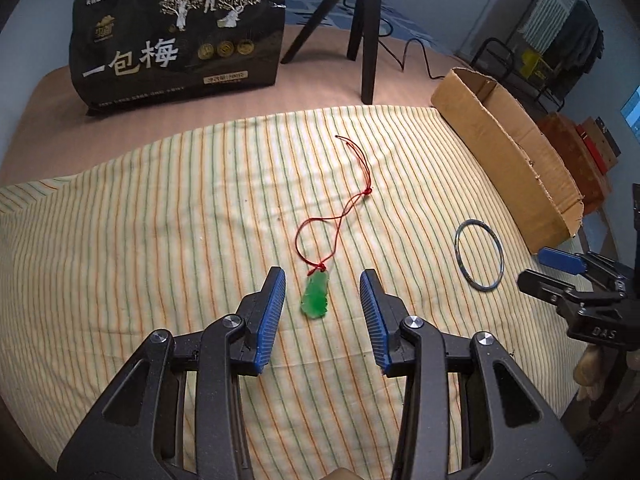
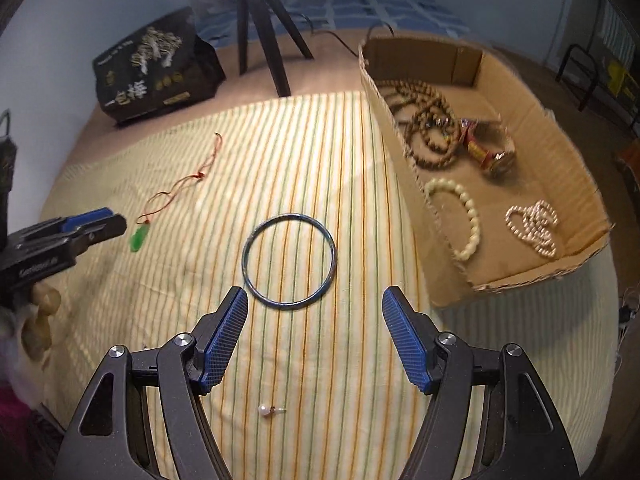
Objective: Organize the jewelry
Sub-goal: 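Move the left tool toward the green jade pendant while the right tool approaches the bangle, then close the left tool on the jade pendant while the right tool grips the blue bangle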
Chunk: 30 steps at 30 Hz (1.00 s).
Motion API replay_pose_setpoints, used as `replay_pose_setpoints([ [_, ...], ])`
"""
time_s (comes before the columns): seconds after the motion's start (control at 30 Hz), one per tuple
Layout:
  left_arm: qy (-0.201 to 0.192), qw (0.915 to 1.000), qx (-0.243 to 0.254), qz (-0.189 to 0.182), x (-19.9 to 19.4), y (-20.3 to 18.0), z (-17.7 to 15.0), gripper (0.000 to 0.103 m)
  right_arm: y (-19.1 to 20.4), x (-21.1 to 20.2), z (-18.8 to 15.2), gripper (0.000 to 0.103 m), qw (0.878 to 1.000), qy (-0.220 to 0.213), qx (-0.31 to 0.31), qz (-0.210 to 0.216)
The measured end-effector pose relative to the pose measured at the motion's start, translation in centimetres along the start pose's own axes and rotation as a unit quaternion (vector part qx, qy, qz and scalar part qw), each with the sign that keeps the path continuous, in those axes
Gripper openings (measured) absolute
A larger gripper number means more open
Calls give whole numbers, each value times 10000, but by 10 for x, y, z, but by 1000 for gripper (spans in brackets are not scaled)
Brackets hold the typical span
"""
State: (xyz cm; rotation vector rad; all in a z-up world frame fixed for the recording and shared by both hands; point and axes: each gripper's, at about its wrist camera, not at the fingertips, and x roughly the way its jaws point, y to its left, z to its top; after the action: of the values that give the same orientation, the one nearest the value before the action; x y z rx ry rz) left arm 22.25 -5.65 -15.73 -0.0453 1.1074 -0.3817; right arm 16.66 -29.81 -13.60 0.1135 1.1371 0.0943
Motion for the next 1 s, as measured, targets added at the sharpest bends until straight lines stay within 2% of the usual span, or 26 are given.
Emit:
replay_pose_setpoints([
  [0.1, 67, 10000, -13, -63, 5, 1, -1, 39, 1, 7, 1, 70, 9999, 80, 87, -10],
  [0.17, 112, 9999, -40, -86, 8, 1, -2, 39, 1, 13, 2, 80, 9997, 216, 138, 37],
  [0.2, 126, 9999, -60, -94, 9, 2, -2, 39, 1, 17, 1, 80, 9993, 303, 186, 76],
  [0.4, 176, 9992, -211, -282, 12, 8, 0, 39, 2, 24, 5, 80, 9988, 343, 350, -21],
  [0.6, 247, 9987, -307, -319, 18, 12, -1, 39, 8, 33, 13, 81, 9984, 406, 380, -32],
  [1.0, 298, 9994, -80, -171, 31, 2, 1, 39, 14, 51, 22, 81, 9975, 483, 480, -189],
])
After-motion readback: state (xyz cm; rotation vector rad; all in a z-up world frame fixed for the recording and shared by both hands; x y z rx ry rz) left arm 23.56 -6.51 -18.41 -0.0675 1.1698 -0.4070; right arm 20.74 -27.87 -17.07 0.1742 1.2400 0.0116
